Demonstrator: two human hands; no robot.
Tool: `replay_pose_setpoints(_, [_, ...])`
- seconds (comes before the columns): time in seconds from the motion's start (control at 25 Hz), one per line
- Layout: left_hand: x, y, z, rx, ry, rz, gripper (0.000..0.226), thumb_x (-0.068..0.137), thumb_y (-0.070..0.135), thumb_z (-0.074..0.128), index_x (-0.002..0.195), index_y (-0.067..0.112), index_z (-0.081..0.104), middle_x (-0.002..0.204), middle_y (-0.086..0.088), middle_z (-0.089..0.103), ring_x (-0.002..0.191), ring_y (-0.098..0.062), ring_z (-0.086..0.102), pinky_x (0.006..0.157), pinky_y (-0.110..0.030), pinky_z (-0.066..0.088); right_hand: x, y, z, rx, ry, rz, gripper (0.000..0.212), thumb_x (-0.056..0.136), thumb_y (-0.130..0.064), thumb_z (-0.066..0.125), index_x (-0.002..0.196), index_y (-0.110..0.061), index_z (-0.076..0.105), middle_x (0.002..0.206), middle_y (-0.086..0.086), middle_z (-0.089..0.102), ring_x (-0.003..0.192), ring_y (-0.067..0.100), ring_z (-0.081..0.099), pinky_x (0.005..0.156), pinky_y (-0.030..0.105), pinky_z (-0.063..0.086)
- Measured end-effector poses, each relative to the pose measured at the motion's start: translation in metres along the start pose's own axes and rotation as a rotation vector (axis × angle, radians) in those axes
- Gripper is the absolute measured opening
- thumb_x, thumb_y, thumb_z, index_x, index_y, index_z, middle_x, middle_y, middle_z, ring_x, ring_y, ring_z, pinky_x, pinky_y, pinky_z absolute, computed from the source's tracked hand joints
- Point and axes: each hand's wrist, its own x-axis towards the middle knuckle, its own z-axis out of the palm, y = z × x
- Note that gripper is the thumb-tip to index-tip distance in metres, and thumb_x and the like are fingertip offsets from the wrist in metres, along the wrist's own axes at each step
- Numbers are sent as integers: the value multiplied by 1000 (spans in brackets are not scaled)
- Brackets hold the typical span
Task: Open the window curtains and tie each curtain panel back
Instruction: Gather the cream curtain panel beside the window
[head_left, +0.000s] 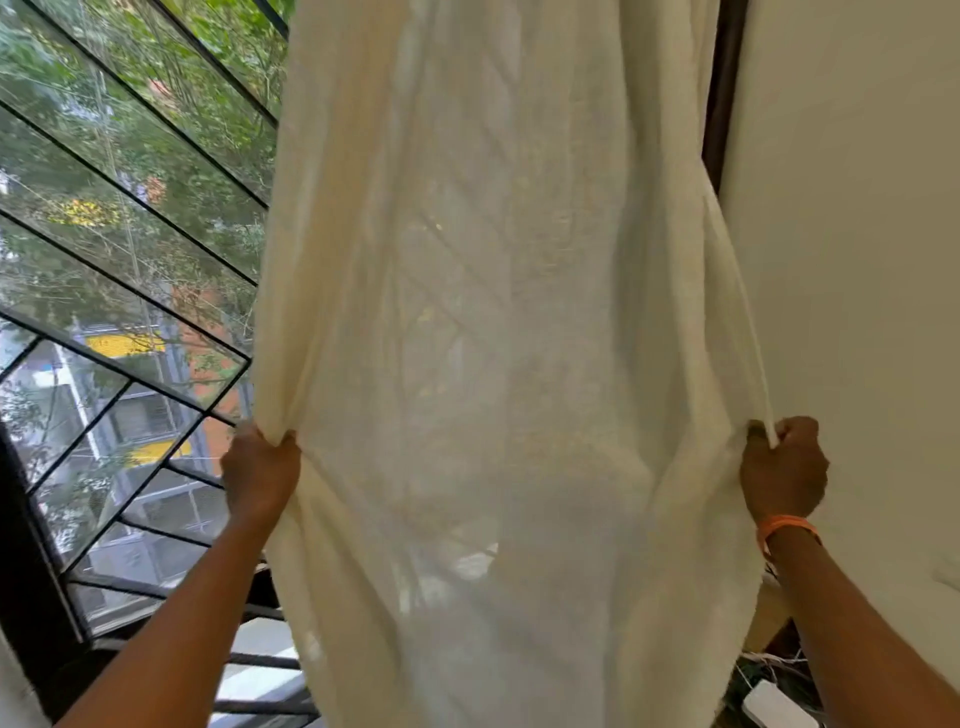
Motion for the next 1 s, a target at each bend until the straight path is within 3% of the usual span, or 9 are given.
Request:
replay_pose_setpoints(0.12, [-7,6,9,24,-85,23,35,90,18,62,117,-3,54,115,-30,62,104,-44,60,86,-50,49,-24,-12,13,-120,-107,-74,26,96,-26,55,109,-4,50,100,28,65,92,47,62,75,45,47])
replay_pose_setpoints(0.28, [-58,28,48,-74,-425,167,38,91,19,65,125,3,59,119,-18,65,107,-35,62,84,-34,46,-100,-30,50,-92,-380,-421,22,98,-22,52,108,-4,48,82,18,64,75,42,64,64,42,48])
replay_pose_setpoints(0.36, [-67,31,55,-110,-463,174,37,93,20,62,125,2,61,119,-19,66,108,-34,62,84,-33,46,-112,-27,60,-124,-466,-563,22,98,-22,52,111,-5,49,82,14,66,71,38,64,63,43,52])
replay_pose_setpoints(0.48, [-44,22,39,-33,-277,94,38,96,23,56,121,-5,61,120,-25,64,105,-40,61,85,-41,47,-70,-21,42,-155,-358,-259,32,96,-26,55,118,-3,54,101,21,67,90,41,63,74,41,51])
replay_pose_setpoints(0.6, [-30,12,30,-1,-177,5,42,95,29,56,113,-8,62,110,-29,65,98,-42,63,80,-42,48,-59,-18,25,-117,-222,8,55,88,-49,60,119,-3,59,112,27,65,103,45,60,86,49,51])
replay_pose_setpoints(0.76, [-80,34,53,-87,-441,179,40,84,46,70,101,10,71,87,-10,72,83,-28,69,65,-28,51,-140,-52,61,26,-656,-214,41,88,-51,63,93,-10,65,88,10,69,82,26,65,78,39,51])
replay_pose_setpoints(0.84, [-102,43,66,-176,-563,200,31,78,49,75,95,25,67,80,6,68,74,-10,66,61,-20,49,-176,-75,72,204,-788,-249,27,93,-41,62,86,-15,60,80,-1,66,73,11,61,72,32,50])
replay_pose_setpoints(0.92, [-112,44,76,-265,-612,215,41,71,55,78,100,30,63,91,7,69,82,-7,67,71,-25,54,-196,-95,75,330,-866,-222,24,96,-30,59,81,-14,50,74,-3,57,63,3,51,61,21,44])
replay_pose_setpoints(1.0, [-113,39,74,-338,-566,195,54,67,59,78,107,30,58,102,5,67,91,-11,66,75,-30,55,-197,-96,77,368,-851,-185,23,91,-24,60,78,-11,45,70,4,54,57,11,49,55,26,46])
